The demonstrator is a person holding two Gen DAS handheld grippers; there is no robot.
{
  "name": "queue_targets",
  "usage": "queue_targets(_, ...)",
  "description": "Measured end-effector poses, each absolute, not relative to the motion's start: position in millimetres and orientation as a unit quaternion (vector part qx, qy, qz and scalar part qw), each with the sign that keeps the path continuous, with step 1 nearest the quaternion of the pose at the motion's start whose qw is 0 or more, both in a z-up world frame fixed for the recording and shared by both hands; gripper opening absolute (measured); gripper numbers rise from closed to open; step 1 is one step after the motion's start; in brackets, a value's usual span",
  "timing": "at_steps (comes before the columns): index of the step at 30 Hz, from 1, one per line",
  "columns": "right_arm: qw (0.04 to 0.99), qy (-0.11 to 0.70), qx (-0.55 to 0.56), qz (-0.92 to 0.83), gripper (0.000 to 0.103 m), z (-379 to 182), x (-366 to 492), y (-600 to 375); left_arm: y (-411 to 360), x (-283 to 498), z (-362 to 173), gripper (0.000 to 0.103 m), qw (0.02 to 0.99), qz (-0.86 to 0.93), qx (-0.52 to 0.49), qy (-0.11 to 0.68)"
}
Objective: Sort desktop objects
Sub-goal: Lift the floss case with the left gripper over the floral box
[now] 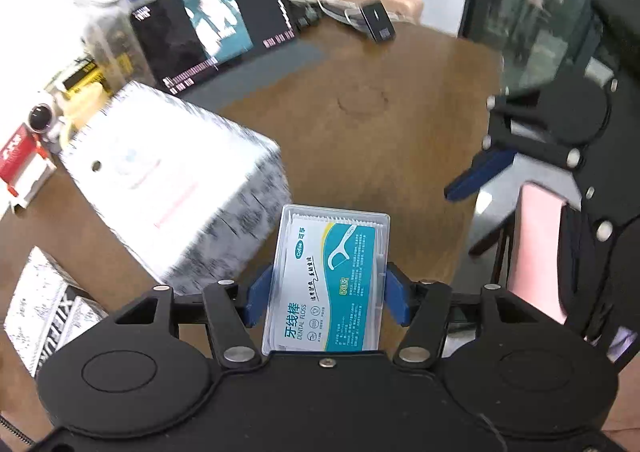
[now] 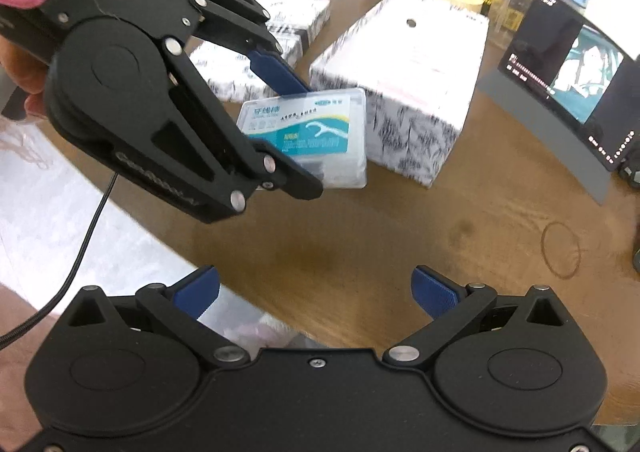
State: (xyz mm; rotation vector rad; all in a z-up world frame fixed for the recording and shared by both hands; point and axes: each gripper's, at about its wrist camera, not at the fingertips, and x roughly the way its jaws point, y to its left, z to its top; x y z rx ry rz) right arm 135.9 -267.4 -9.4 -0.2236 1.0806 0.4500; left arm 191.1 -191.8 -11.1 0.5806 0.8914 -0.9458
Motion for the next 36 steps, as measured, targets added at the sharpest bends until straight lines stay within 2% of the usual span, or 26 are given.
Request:
queue_targets(10, 0.839, 0.499, -0.072, 0.206, 0.103, 11.0, 179.9, -260.9, -197.9, 252.4, 27.0, 0.058, 0.774, -0.425, 0.26, 0.392)
queue_targets(16, 0.839, 0.505, -0.055, 0.197, 0.103, 13.1, 207.4, -258.9, -207.0, 291.9, 30.5, 0.058, 0.763, -0.438, 0.271, 0.391)
queue_targets(36, 0.837, 0.535, 0.044, 0.108, 0.103, -29.2, 250.7, -266.6, -244.4, 385.2, -79.0, 0.057, 0.658, -0.481, 0.346, 0.464)
